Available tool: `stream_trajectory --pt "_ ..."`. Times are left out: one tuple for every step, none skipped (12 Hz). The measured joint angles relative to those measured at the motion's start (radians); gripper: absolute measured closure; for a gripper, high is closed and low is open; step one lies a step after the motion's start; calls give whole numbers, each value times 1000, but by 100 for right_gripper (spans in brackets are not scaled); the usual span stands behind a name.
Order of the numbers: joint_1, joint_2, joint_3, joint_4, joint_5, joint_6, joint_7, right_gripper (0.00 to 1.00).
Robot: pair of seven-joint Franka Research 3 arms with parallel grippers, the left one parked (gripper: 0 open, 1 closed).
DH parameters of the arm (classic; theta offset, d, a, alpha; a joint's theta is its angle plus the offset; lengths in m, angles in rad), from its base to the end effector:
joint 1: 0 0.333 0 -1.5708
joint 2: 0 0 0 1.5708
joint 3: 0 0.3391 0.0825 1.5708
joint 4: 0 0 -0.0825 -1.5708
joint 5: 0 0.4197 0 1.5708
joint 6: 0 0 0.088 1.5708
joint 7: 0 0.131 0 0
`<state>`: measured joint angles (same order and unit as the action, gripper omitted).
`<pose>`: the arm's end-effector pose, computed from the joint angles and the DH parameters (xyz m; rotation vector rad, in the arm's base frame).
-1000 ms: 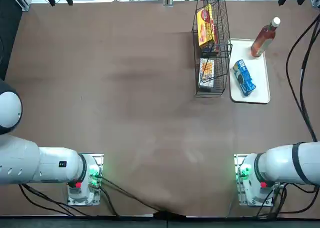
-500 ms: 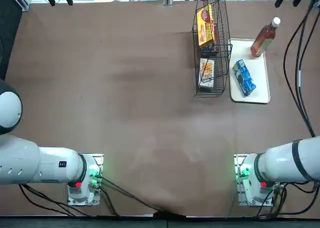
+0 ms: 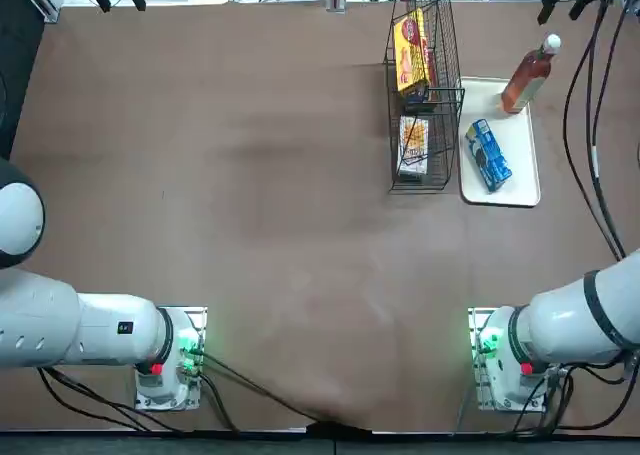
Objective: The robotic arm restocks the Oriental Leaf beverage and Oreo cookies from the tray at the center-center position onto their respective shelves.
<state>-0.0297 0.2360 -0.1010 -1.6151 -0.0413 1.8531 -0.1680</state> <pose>0.6682 -0.0867 0.4767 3.0775 0.0794 -0.0098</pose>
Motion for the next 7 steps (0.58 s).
stream_trajectory --pt "-5 15 0 0 0 18 -20 0" --pt "-14 28 -1 0 0 33 -45 0" --pt "-24 40 -1 0 0 43 -72 0" --pt "-35 51 -1 0 0 53 -93 0" --pt "-42 60 -1 0 0 63 -106 0" --pt "-46 68 -1 -1 1 71 -113 0" --pt "-47 73 -1 -2 1 78 -114 0"
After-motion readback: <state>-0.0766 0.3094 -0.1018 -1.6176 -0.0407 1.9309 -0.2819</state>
